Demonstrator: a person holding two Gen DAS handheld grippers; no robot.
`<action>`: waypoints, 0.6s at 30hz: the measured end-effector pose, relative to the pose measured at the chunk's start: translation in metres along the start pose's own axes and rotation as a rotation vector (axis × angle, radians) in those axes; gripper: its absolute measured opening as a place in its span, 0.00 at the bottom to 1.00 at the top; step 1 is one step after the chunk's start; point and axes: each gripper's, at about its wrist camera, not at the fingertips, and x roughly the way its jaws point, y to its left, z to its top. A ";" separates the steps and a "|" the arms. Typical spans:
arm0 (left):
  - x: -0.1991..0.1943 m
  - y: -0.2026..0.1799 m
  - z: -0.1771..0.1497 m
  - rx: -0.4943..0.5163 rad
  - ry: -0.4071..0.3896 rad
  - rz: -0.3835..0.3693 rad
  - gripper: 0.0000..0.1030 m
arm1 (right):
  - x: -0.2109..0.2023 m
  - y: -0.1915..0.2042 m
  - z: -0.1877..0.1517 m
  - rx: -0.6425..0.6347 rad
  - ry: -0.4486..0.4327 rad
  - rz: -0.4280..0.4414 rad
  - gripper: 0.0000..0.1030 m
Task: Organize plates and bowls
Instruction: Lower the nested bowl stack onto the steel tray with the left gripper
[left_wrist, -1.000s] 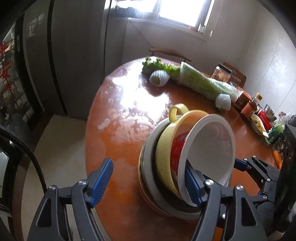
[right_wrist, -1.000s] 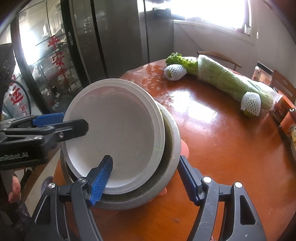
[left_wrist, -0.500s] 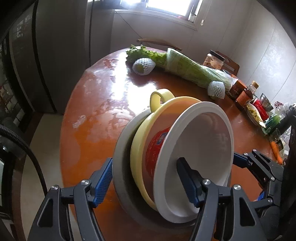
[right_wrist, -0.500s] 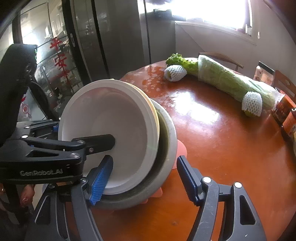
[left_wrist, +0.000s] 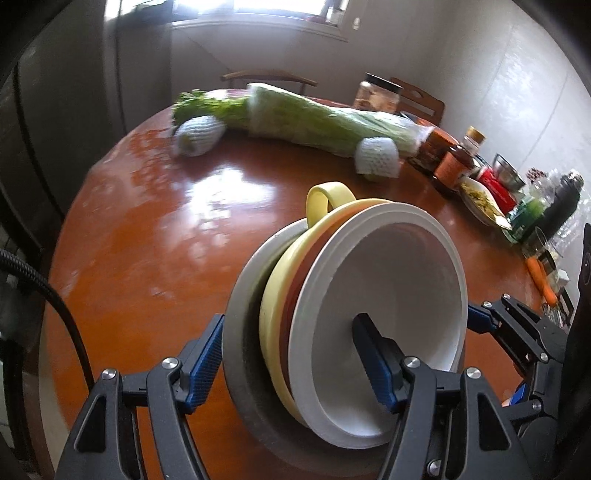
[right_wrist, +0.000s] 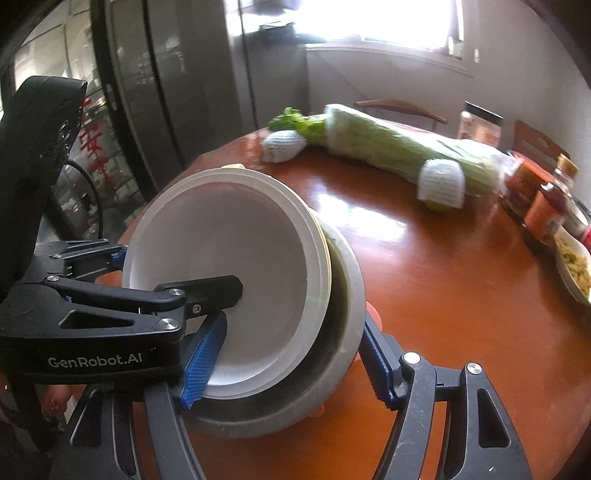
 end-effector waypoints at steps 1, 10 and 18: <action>0.002 -0.005 0.001 0.005 0.001 -0.007 0.66 | -0.002 -0.005 -0.001 0.007 -0.002 -0.007 0.70; 0.010 -0.030 0.008 0.039 -0.012 0.004 0.67 | -0.018 -0.041 -0.012 0.071 -0.011 -0.040 0.70; -0.002 -0.024 0.008 0.024 -0.058 0.090 0.68 | -0.024 -0.041 -0.014 0.075 -0.020 -0.025 0.70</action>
